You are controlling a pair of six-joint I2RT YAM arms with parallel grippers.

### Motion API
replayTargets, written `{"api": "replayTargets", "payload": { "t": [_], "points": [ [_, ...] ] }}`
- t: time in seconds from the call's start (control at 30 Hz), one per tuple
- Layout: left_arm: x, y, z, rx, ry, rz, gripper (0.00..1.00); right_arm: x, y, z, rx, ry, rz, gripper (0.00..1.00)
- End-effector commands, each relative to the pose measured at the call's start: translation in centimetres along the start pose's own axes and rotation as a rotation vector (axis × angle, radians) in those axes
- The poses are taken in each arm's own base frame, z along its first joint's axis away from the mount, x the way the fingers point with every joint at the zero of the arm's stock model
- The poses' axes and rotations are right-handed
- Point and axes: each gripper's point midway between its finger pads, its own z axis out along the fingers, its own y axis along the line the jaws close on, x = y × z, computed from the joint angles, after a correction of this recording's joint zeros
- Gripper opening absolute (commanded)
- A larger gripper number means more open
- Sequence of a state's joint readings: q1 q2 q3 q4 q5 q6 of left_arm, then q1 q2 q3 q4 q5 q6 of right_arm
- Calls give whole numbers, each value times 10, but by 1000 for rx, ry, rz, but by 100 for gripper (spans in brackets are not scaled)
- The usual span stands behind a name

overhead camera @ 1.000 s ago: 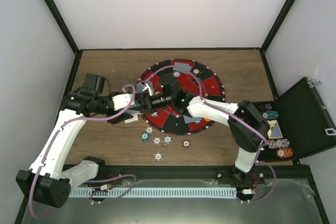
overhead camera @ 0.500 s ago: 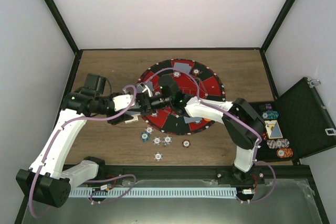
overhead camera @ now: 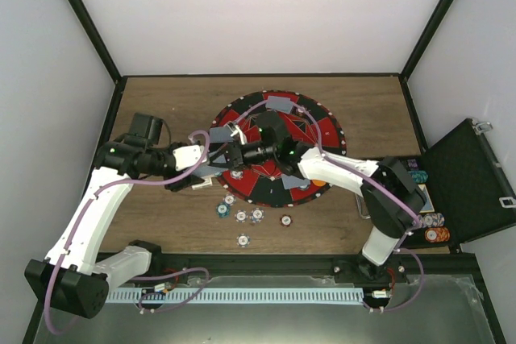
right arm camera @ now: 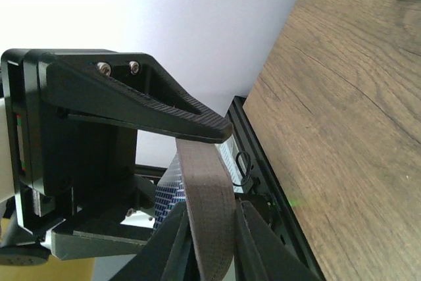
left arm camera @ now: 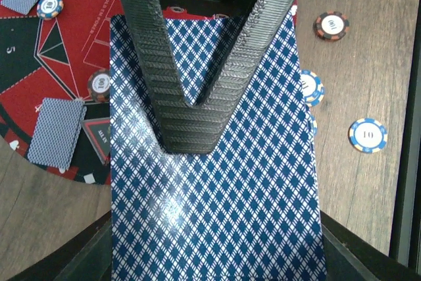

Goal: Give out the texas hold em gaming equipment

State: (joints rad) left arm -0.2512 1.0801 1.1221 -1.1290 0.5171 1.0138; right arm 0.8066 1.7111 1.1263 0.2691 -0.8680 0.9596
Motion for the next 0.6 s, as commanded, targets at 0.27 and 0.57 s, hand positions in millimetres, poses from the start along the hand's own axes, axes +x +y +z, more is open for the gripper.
{"api": "replayTargets", "payload": {
  "t": [0.27, 0.57],
  "points": [
    [-13, 3, -6, -18, -58, 35, 4, -5, -30, -37, 186, -75, 35, 1],
    [-11, 2, -5, -19, -56, 40, 4, -1, -31, -45, 196, -67, 32, 12]
  ]
}}
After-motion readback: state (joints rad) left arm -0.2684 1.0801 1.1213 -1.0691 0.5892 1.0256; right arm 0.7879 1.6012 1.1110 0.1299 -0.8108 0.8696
